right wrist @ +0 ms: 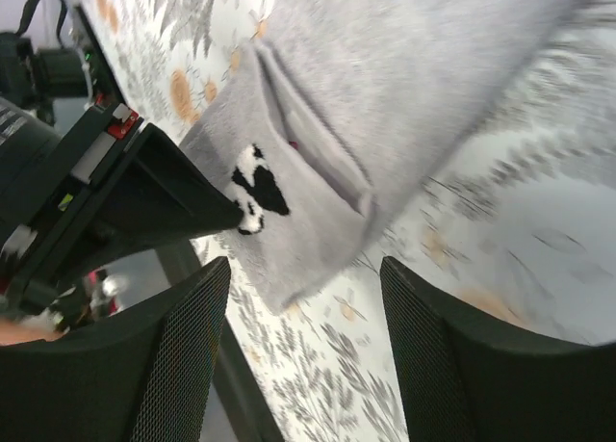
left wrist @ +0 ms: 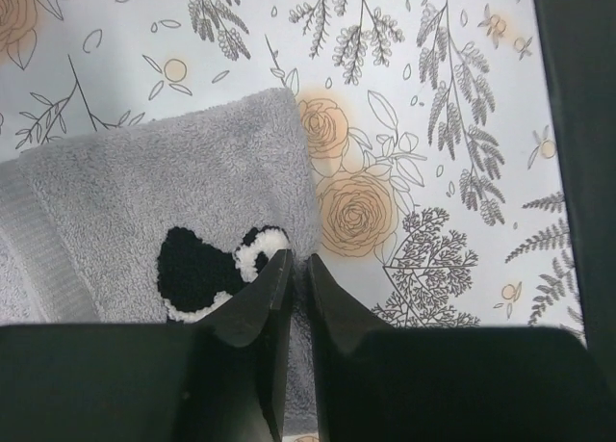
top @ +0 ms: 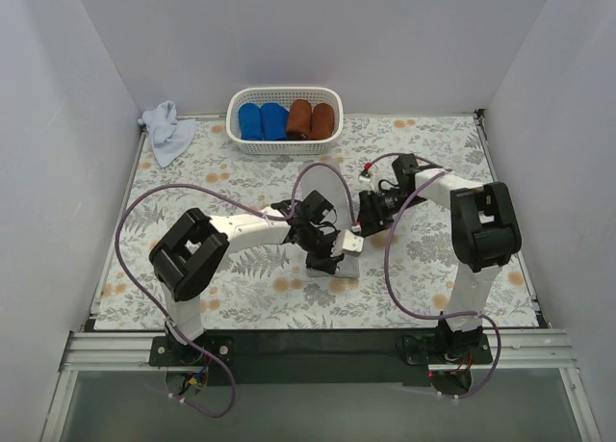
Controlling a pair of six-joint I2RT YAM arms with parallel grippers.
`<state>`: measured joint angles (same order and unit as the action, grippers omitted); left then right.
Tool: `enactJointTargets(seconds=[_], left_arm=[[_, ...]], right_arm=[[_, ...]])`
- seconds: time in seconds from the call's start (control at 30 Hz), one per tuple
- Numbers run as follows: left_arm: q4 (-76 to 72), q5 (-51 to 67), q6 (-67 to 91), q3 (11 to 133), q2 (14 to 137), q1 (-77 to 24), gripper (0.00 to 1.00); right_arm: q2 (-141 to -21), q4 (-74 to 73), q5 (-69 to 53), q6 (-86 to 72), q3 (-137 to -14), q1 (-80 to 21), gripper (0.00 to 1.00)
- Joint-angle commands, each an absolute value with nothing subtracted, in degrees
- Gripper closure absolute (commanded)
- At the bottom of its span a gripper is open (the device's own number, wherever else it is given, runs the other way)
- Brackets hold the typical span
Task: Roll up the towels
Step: Roll the towel
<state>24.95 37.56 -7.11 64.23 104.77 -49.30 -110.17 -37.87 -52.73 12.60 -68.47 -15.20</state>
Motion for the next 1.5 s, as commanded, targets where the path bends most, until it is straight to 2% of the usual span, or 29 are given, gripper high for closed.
enactJointTargets(seconds=[0.0,0.17,0.23,0.3,0.33,0.37,0.43,0.53,0.57,0.73,0.87,1.07,1.23,1.47], left_arm=[[34.09,49.12,-5.63,70.3,106.52,-47.29,0.91],[40.5,53.61,-6.33,76.54,111.43,-45.0,0.93],[40.87,53.0,-7.55,77.26,111.62,-44.74,0.89],[39.47,51.16,-8.35,76.47,110.48,-44.82,0.77],[38.59,50.11,-8.44,74.81,109.78,-44.74,0.67],[36.58,49.31,-8.44,73.92,109.17,-44.82,0.62],[34.38,45.03,-7.74,71.12,107.06,-44.91,0.47],[26.57,37.99,-6.16,66.55,101.62,-45.79,0.38],[22.98,34.05,-6.67,62.97,99.69,-46.31,0.21],[10.92,20.42,-9.4,50.12,86.96,-53.51,0.16],[1.35,10.12,-11.16,41.85,82.45,-60.11,0.15],[-4.73,1.15,-13.62,37.71,84.19,-63.45,0.28],[-10.36,-5.79,-17.74,35.16,87.18,-65.21,0.3],[-15.99,-7.46,-20.47,32.7,90.7,-66.62,0.32]], right_arm=[[-104.6,-40.51,-49.22,18.01,-69.44,-11.0,0.41],[-95.9,-40.52,-46.49,24.16,-65.93,-8.44,0.41],[-93.7,-39.47,-46.76,24.44,-65.04,-8.61,0.41],[-94.48,-38.85,-46.93,21.82,-66.0,-8.79,0.45],[-96.4,-38.85,-47.98,21.01,-66.61,-8.88,0.5],[-97.55,-38.59,-48.6,20.05,-67.84,-8.88,0.53],[-101.14,-38.32,-50.0,17.68,-69.16,-9.14,0.57],[-104.4,-35.87,-51.24,13.73,-70.75,-10.01,0.57],[-104.85,-34.38,-50.89,12.84,-71.1,-10.19,0.57],[-106.79,-32.35,-50.54,9.06,-73.65,-11.69,0.58],[-106.0,-30.77,-51.06,7.21,-73.74,-12.83,0.58],[-106.34,-29.8,-52.82,4.92,-72.95,-17.57,0.59],[-109.24,-28.83,-54.23,4.39,-71.72,-22.06,0.66],[-115.22,-28.48,-51.77,5.01,-71.28,-24.7,0.73]])
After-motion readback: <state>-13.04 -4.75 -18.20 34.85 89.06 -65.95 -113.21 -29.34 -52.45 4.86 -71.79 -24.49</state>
